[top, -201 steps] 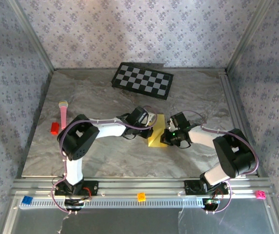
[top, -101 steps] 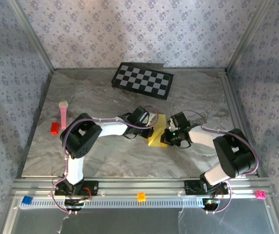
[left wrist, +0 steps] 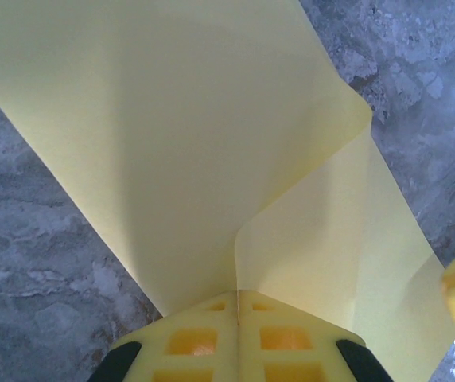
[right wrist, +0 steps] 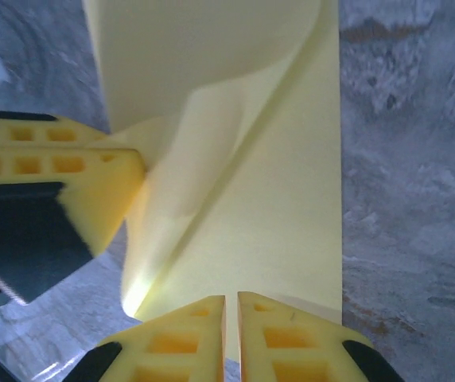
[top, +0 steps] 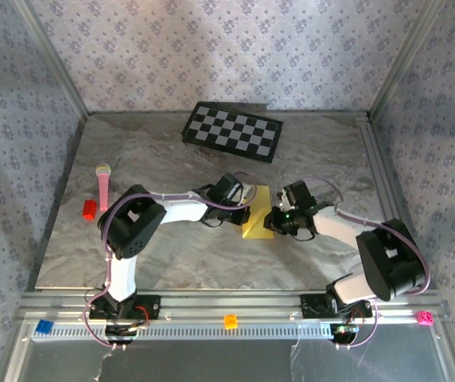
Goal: Fold a paper plane with a square sheet of paper (pick it up from the middle)
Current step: Fold the triangle a second time at the center of the table.
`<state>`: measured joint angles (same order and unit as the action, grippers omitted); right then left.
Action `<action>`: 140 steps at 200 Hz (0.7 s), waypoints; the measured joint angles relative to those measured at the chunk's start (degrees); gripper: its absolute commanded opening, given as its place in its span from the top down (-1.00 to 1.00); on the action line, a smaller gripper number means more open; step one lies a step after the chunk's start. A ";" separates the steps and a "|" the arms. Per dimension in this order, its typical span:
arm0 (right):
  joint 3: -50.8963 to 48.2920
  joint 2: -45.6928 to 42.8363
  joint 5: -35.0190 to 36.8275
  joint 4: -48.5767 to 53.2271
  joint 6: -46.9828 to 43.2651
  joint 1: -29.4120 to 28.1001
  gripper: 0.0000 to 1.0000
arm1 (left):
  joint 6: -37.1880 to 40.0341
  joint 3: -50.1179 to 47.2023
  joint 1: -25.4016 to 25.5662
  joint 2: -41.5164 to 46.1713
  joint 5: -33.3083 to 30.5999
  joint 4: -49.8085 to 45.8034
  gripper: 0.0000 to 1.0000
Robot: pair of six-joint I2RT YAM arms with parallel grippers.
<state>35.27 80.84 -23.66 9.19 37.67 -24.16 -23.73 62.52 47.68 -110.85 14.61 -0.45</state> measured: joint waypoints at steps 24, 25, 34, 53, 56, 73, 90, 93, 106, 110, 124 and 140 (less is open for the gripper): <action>-0.98 -2.12 -0.22 -1.31 0.74 0.72 0.81 | -1.95 -0.22 0.13 0.07 -0.22 0.42 0.88; -1.05 -2.14 -0.24 -1.38 0.85 0.72 0.82 | -1.99 -0.22 0.13 0.07 -0.22 0.42 0.88; -1.51 -2.23 -0.66 -2.19 1.51 0.92 0.88 | -2.58 -0.22 0.28 0.07 -0.37 0.46 0.89; -2.03 -1.97 -1.70 -3.72 2.84 1.05 0.96 | -3.61 -0.22 0.55 0.11 -0.72 0.48 0.89; -2.03 -1.88 -1.79 -3.91 2.91 1.05 0.96 | -3.65 -0.22 0.57 0.11 -0.90 0.48 0.89; -2.08 -1.01 -2.62 -5.77 3.72 1.05 0.98 | -4.26 -0.22 0.83 0.15 -1.33 0.48 0.89; -2.08 0.33 -3.13 -7.30 4.39 1.05 0.99 | -4.46 -0.22 0.87 0.17 -1.75 0.46 0.90; -2.08 0.50 -3.19 -7.41 4.48 1.05 0.99 | -4.46 -0.22 0.87 0.17 -1.77 0.46 0.90; -2.08 1.38 -3.45 -8.11 4.87 1.05 1.00 | -4.46 -0.28 0.87 0.28 -1.97 0.46 0.90; -2.08 1.60 -3.58 -8.26 4.98 1.05 1.00 | -4.46 -0.37 0.87 0.33 -1.99 0.50 0.90; -2.08 2.16 -3.80 -9.07 5.33 1.05 1.00 | -4.44 -0.44 1.03 0.46 -2.05 0.46 0.90; -2.05 2.78 -4.17 -10.12 5.66 1.05 1.00 | -4.44 -0.44 1.07 0.46 -2.21 0.44 0.90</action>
<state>33.21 83.61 -27.83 -0.93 43.33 -23.11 -28.16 62.08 48.75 -110.39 12.40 -0.01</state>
